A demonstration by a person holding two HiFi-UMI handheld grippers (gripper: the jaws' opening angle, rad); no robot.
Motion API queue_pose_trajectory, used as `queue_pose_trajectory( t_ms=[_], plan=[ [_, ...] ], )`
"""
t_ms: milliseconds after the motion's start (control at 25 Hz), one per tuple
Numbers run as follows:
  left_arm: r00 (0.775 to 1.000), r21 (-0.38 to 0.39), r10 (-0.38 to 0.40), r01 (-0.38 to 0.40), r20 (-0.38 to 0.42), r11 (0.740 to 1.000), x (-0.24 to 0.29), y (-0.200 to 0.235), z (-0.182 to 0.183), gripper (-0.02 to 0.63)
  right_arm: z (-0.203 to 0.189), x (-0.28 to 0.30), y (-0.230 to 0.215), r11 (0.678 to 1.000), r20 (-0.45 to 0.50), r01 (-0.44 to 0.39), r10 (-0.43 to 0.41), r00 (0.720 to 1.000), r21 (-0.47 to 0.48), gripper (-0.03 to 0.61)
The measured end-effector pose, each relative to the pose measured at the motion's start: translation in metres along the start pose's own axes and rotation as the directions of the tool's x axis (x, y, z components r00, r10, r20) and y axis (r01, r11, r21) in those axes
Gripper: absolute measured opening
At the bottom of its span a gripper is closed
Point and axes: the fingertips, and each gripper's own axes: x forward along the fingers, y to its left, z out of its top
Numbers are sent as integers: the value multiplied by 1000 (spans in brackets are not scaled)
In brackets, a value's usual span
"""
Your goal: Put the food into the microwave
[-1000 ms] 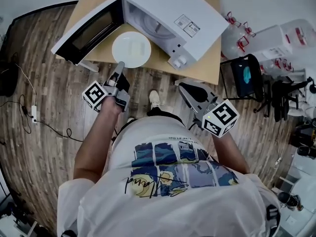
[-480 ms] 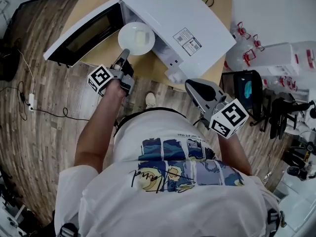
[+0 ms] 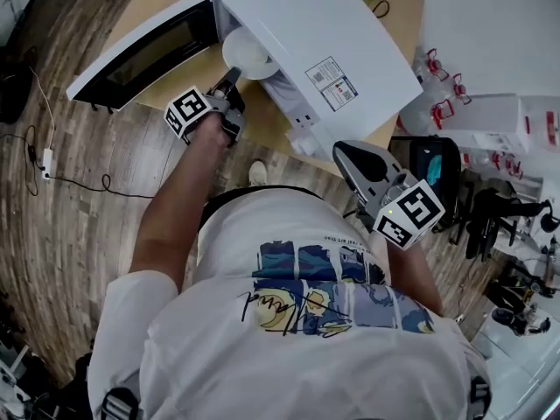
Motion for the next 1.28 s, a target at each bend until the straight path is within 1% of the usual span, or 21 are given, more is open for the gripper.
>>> queue_pose_trajectory(
  t_ms=[400,520,720,880,960,1080,1160,1280],
  plan=[
    [997,-9,47,-48,-54,999,34,17,-9,15,-8,0,-8,1000,-14,-15,16,1000,28,8],
    [995,10,67,-67,-71,998,38,20,-13,15,-10,-1,-10,999,-21,-17,18,1000,30,8],
    [986,81,131,-123,-100,989,45,24,-15,15,-12,1,-12,999,-21,-24,25,999,36,8],
    [974,144,192,-174,-119,974,49,27,-17,21,-11,3,-15,999,-21,-31,31,999,38,8],
    [968,161,221,-201,-119,966,50,31,-17,32,-10,4,-16,999,-20,-33,34,999,37,8],
    [964,192,241,-217,-110,957,50,31,-16,37,-8,4,-16,999,-19,-37,38,999,36,8],
    [959,238,263,-234,-102,943,50,30,-15,43,-8,5,-16,999,-19,-39,40,999,36,8],
    [949,335,304,-261,-85,906,50,29,-15,58,-9,6,-16,998,-21,-43,44,999,37,8]
  ],
)
